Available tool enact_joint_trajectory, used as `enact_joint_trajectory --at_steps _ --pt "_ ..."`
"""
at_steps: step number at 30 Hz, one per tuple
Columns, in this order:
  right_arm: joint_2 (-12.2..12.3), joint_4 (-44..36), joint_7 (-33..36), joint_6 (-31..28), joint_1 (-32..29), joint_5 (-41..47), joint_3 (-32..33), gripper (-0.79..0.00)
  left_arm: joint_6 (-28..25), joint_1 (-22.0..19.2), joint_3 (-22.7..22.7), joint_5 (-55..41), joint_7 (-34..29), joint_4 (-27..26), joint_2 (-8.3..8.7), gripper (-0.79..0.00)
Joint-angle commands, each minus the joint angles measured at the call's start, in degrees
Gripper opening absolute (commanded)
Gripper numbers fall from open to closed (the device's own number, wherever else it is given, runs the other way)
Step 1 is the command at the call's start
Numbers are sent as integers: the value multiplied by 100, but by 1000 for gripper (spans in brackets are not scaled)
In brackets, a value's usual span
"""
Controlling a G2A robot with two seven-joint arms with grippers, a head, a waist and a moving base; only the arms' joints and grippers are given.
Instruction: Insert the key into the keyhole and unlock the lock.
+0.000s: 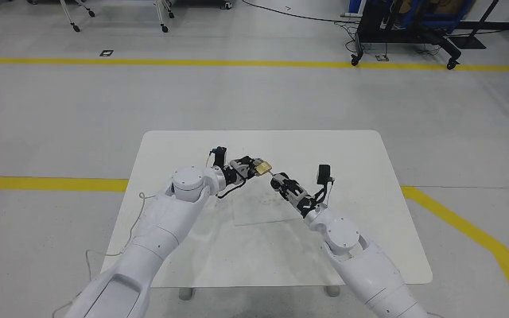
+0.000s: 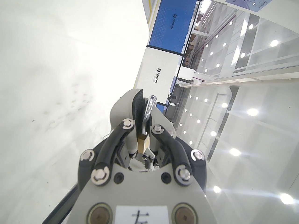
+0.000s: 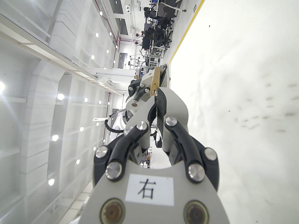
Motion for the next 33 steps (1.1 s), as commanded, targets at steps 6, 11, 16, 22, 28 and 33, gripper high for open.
enact_joint_trajectory --at_steps 6,11,16,22,28,33 --pt "-33 30 43 50 30 -82 -23 -785 -14 38 -2 193 121 -62 -5 -785" --pt "-45 33 64 69 11 -97 20 -785 -45 54 -18 262 91 -85 -7 -785" --pt "-59 47 127 123 19 -68 60 -785 -50 56 13 399 40 -103 -14 -785" --pt "-76 69 287 215 52 -62 62 -785 -80 37 11 491 -33 -98 -21 -785" --pt "-100 52 269 314 90 -118 58 -785 -89 21 69 632 -162 -104 -35 -785" --pt "-128 58 229 364 138 -132 49 -785 -52 -4 130 659 -244 -66 -68 -785"
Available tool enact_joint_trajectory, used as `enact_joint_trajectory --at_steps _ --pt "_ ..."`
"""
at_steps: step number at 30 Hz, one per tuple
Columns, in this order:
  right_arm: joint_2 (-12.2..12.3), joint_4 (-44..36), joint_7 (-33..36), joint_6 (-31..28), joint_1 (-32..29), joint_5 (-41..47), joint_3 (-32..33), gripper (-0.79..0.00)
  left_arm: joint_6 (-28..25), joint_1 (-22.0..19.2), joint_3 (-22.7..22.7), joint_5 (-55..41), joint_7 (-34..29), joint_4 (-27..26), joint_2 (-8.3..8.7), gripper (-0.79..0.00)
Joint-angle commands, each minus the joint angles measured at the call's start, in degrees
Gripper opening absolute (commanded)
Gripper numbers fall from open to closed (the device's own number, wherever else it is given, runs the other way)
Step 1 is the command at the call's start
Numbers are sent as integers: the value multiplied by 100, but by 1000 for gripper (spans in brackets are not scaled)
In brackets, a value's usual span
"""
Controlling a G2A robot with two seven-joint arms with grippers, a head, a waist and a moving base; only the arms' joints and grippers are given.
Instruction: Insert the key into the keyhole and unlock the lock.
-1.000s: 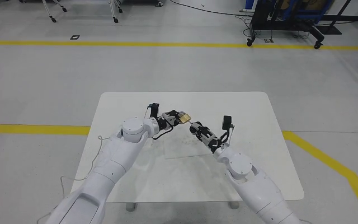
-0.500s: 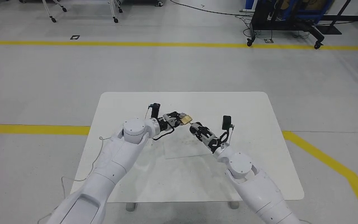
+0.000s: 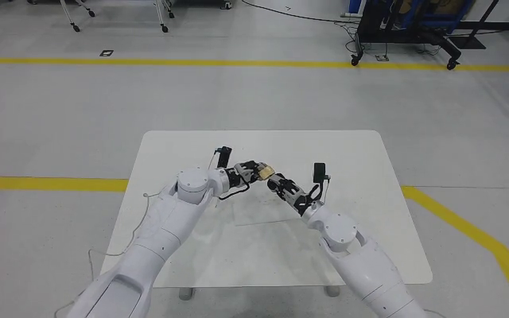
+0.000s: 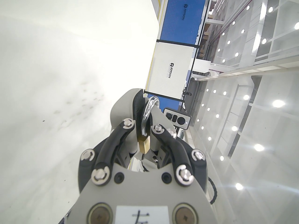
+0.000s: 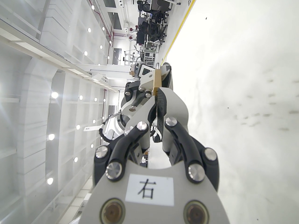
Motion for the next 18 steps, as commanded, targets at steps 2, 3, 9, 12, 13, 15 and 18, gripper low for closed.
enact_joint_trajectory --at_steps 2,3,9,12,13,15,18 --pt "-19 -5 -27 24 16 46 1 -653 3 -20 1 -36 -34 43 -18 -785" --pt "-23 -13 -12 38 14 91 9 -206 16 -26 -20 -89 -41 66 -23 -785" --pt "-23 -13 -12 38 14 91 9 0 -52 -34 -222 -367 -13 151 -21 -785" --pt "-23 -13 -12 38 14 91 9 0 -268 53 -396 -627 221 96 -24 -785" --pt "-23 -13 -12 38 14 91 9 0 -362 88 -449 -675 293 66 -20 -785" --pt "-23 -13 -12 38 14 91 9 0 -488 151 -526 -740 327 -2 -11 -785" --pt "-23 -13 -12 38 14 91 9 0 -661 230 -593 -707 319 -110 8 -785"
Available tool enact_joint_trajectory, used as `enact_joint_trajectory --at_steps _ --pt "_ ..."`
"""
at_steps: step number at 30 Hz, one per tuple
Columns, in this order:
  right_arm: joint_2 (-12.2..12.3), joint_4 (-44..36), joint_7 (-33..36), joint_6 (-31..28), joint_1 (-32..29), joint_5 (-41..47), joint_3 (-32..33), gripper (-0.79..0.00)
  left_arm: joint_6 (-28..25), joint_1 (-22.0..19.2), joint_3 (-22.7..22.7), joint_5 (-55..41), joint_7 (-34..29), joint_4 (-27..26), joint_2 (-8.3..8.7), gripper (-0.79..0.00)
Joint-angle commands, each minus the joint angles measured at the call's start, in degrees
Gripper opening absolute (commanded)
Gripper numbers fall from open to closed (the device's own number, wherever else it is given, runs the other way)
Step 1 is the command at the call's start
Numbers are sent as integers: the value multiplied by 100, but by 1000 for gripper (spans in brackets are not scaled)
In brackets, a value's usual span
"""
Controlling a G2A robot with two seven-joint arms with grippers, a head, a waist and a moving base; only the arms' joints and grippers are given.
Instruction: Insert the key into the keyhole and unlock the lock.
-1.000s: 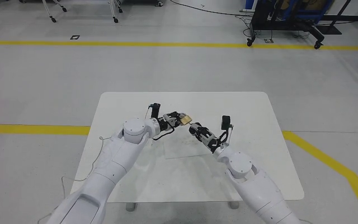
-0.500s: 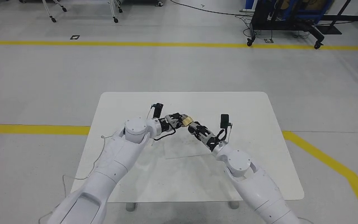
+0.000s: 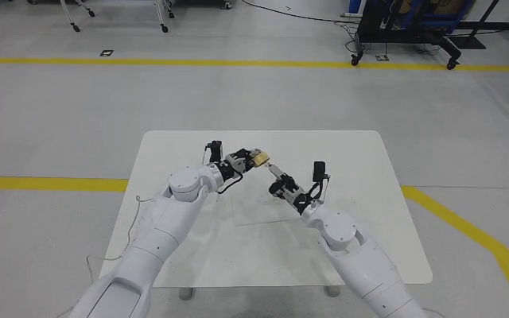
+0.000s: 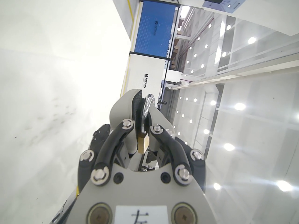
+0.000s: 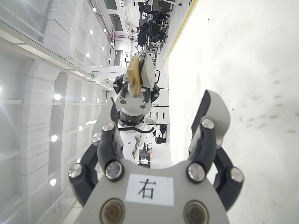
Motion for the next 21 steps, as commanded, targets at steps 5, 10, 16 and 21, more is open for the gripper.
enact_joint_trajectory --at_steps 5,10,16,21 --pt "-1 -82 428 -383 -134 631 136 -114 -256 152 -81 95 16 -196 25 -785" --pt "-4 181 1430 -474 -101 1703 310 -449 -317 220 -121 107 -39 -291 33 -785" --pt "-33 473 1758 -348 133 2049 336 -480 -337 264 -137 193 -59 -363 39 -785" --pt "-56 593 1795 -343 235 2193 364 -489 -348 302 -124 309 -33 -435 40 -785"
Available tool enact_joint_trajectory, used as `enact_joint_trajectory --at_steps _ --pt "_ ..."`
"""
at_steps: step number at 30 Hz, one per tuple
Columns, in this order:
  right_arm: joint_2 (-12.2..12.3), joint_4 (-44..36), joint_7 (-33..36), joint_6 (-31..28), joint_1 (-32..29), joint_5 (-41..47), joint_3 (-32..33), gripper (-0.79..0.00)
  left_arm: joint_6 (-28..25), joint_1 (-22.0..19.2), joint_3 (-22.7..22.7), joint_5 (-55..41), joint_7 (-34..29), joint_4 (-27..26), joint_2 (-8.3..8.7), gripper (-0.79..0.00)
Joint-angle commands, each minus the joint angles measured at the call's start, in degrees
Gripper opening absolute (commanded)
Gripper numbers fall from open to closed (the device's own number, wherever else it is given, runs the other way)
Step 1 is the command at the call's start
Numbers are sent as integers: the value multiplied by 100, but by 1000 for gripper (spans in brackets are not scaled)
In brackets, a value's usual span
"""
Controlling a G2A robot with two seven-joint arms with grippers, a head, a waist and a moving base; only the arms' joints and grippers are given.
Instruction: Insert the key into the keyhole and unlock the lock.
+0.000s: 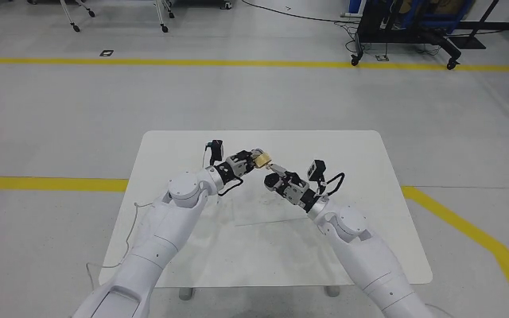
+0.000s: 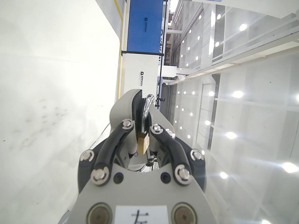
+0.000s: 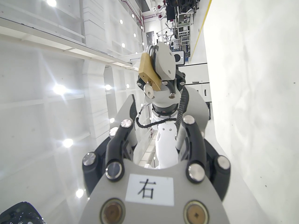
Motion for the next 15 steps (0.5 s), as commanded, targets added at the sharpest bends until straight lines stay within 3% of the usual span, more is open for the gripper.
enact_joint_trajectory --at_steps 1,11,15 --pt "-4 26 16 -10 18 19 12 -502 8 13 -4 13 2 -22 0 -785" --pt "-39 119 -34 25 92 79 21 -560 15 28 -37 98 -38 -61 4 -785" --pt "-50 130 -60 35 116 64 26 -702 2 31 -49 141 -57 -72 7 -785"
